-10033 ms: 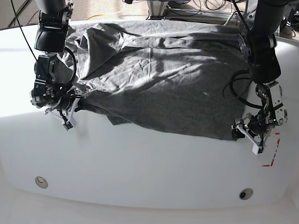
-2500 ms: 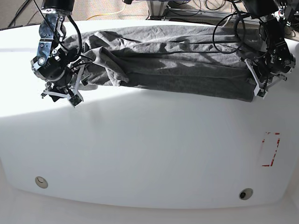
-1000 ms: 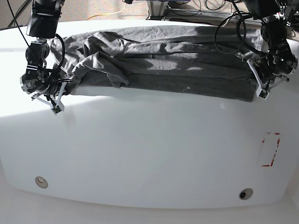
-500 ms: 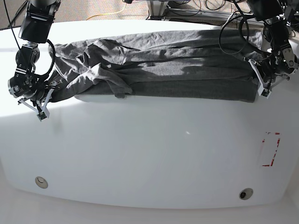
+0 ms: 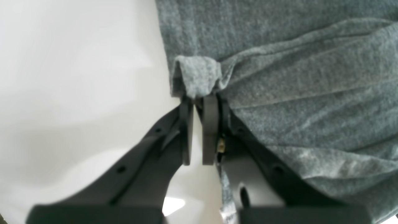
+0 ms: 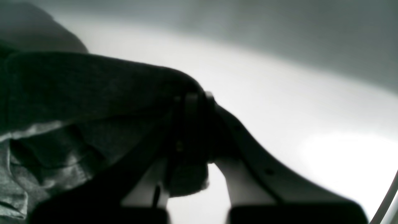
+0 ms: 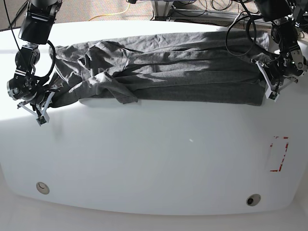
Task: Layout the t-shirt on the table in an organized manner, then fold the t-shirt properly
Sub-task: 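Drag the folded edge with the right gripper away from the left gripper, then release and regrasp the folded shirt edge with the right gripper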
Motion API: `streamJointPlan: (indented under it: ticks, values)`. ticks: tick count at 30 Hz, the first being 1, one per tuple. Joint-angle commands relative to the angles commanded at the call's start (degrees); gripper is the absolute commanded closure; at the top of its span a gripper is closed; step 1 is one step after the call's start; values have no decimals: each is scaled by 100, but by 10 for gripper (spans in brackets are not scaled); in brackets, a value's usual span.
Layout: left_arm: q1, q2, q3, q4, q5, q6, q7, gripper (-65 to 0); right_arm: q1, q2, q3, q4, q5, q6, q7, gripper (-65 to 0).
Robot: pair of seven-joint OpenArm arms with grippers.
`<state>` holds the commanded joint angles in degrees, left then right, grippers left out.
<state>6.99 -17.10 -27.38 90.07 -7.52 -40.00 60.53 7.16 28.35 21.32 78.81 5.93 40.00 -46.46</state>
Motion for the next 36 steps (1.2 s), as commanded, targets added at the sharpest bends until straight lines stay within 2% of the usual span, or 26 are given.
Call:
streamJointPlan:
  ticks: [9, 12, 14, 15, 17, 21, 24, 28, 31, 33, 36]
  values:
    - [9, -9, 0, 0, 0, 0, 0, -36, 202, 176, 0, -738, 53, 0, 299, -29]
    - [18, -9, 0, 0, 0, 0, 0, -36, 202, 176, 0, -730, 53, 0, 281, -71]
    - [18, -9, 0, 9, 0, 0, 0, -36, 220, 167, 0, -712, 53, 0, 273, -201]
    - [18, -9, 0, 9, 0, 0, 0, -36, 220, 167, 0, -712, 53, 0, 273, -231]
    - [18, -9, 0, 9, 0, 0, 0, -36, 229, 167, 0, -633, 62, 0, 273, -377]
    - [18, -9, 0, 9, 0, 0, 0, -36, 229, 44, 0, -237, 62, 0, 220, -566]
    - [9, -9, 0, 9, 0, 0, 0, -36, 229, -79, 0, 202, 70, 0, -185, -626]
    - [0, -9, 0, 9, 9, 0, 0, -36, 185, -387, -35, 1125, 185, 0, -905, -628]
    - [-9, -9, 0, 9, 9, 0, 0, -36, 123, -624, -35, 1829, 440, 0, -1503, -628]
    - [-18, 0, 9, 9, 9, 0, 0, -36, 9, -818, -44, 2418, 659, 0, -2092, -628]
    - [-18, 0, 9, 9, 9, 0, 0, -36, -26, -1108, -44, 2989, 914, 0, -2602, -628]
